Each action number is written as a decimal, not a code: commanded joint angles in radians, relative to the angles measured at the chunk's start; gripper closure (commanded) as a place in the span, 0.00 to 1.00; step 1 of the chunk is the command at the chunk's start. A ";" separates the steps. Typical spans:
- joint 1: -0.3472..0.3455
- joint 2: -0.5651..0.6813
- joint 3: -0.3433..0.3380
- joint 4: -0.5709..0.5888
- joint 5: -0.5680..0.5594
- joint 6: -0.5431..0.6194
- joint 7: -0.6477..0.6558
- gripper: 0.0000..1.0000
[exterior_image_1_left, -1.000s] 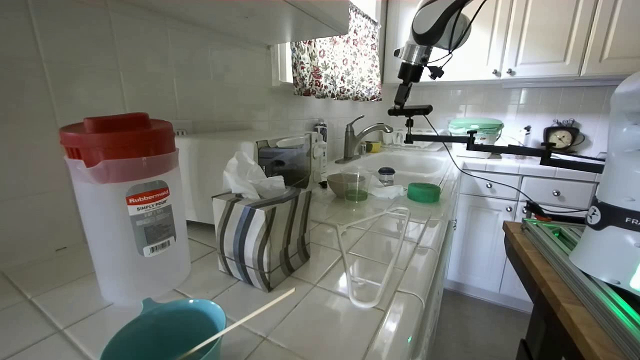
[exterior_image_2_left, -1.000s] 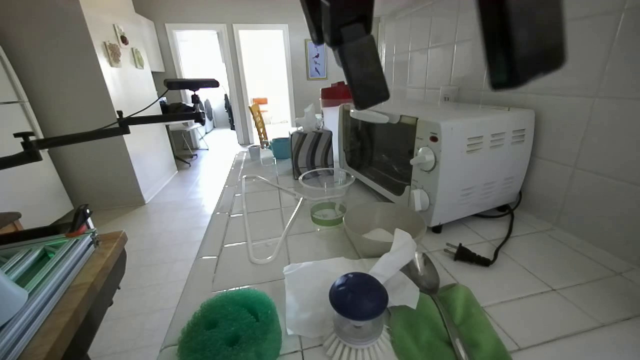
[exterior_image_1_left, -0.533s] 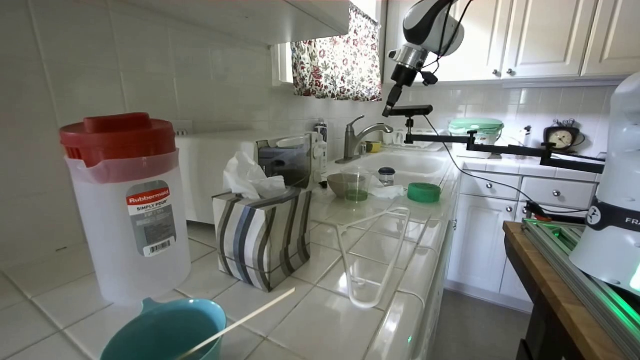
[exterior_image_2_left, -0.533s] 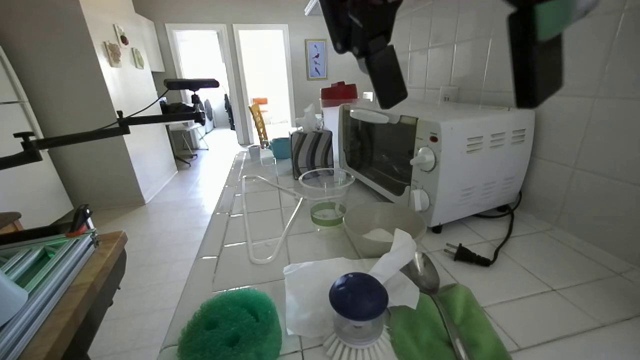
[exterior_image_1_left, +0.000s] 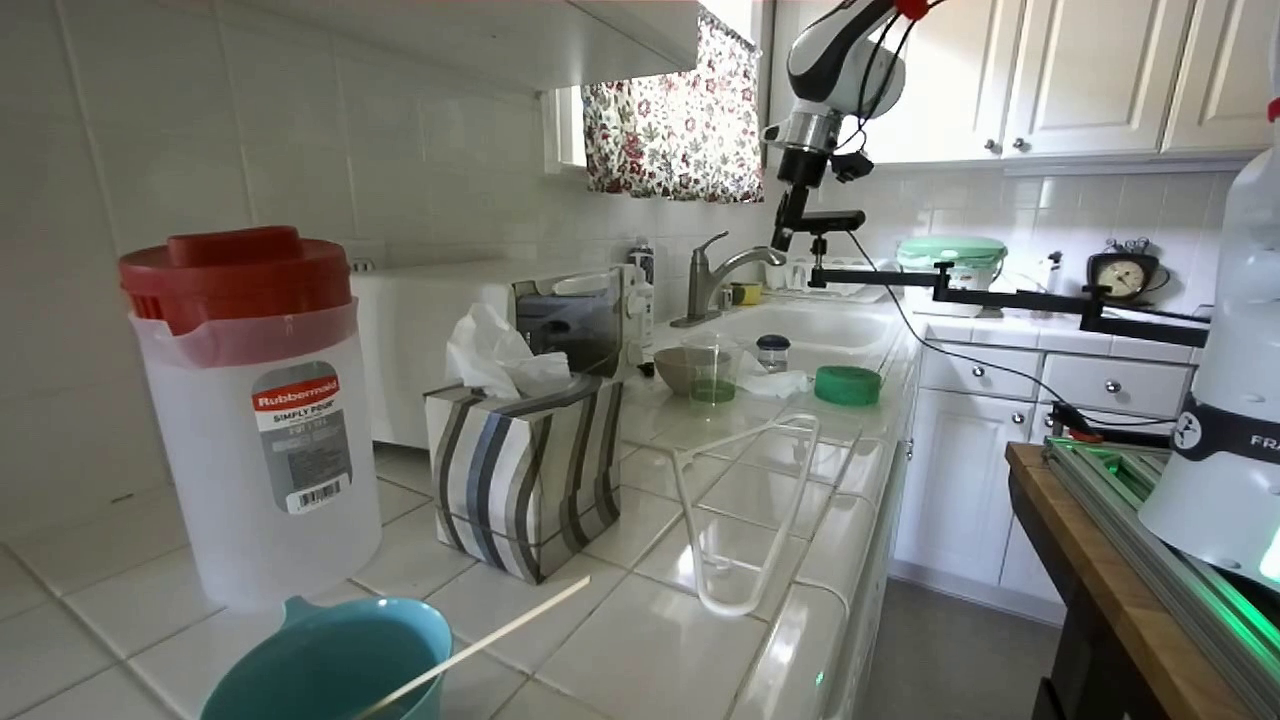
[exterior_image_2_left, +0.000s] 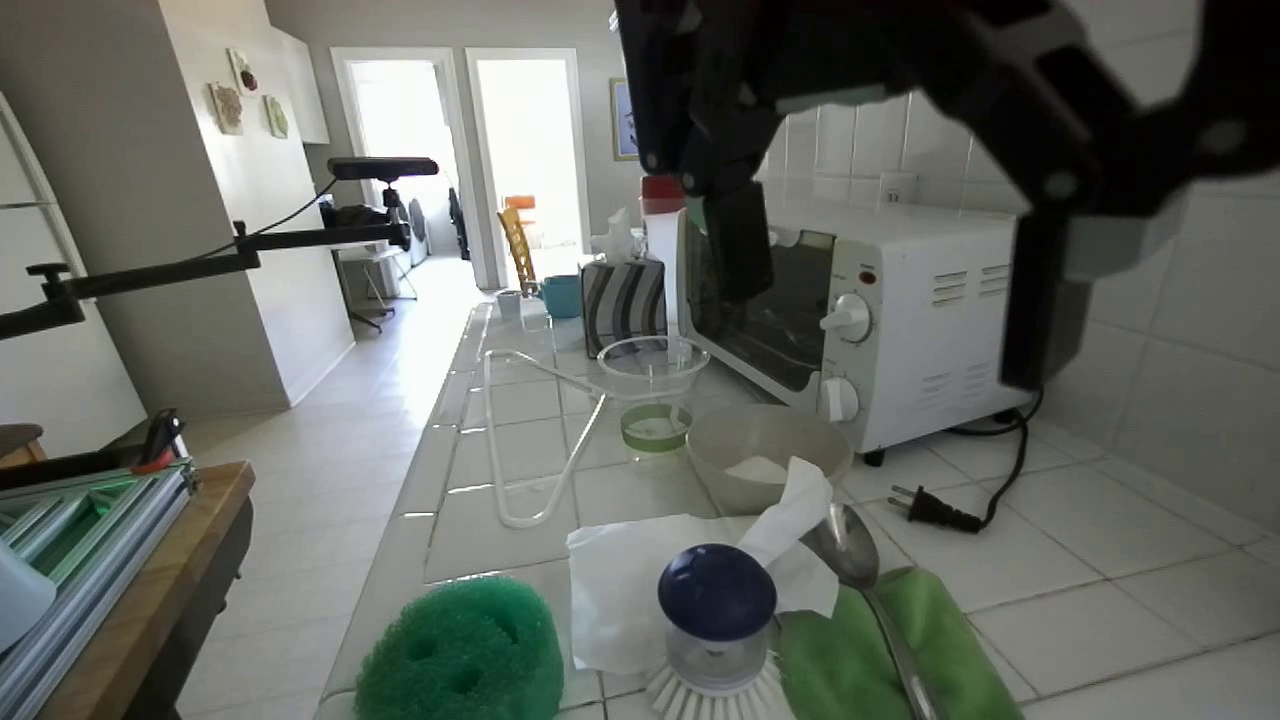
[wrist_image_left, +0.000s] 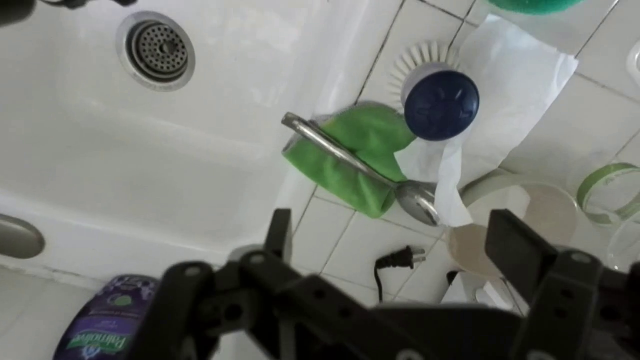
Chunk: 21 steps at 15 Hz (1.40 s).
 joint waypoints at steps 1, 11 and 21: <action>-0.037 0.062 0.031 0.089 -0.102 -0.072 0.016 0.00; -0.048 0.026 0.085 0.021 -0.057 0.048 -0.114 0.00; -0.071 0.067 0.129 0.030 -0.024 0.064 -0.477 0.00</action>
